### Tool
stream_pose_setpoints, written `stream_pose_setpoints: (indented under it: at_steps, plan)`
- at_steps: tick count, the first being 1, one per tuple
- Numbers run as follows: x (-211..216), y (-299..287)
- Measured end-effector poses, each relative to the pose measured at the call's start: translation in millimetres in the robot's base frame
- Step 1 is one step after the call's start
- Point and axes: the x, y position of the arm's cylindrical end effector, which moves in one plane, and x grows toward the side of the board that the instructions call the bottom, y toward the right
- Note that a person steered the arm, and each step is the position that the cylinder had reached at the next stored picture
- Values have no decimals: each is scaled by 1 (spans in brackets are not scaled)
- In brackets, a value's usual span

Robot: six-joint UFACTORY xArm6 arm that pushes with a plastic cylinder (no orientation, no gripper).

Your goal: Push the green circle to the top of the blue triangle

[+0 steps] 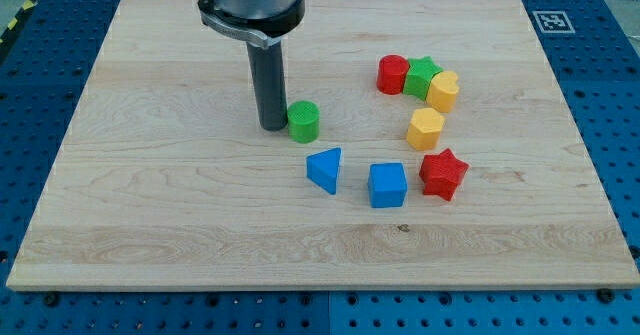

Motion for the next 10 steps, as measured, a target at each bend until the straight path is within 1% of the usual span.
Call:
stream_pose_setpoints:
  at_steps: [2,5,6,7,8,9,10]
  plan:
    - [10,4]
    - [11,11]
    - [1,5]
    - [-26,-7]
    - [-46,2]
    - [-104,4]
    - [-140,56]
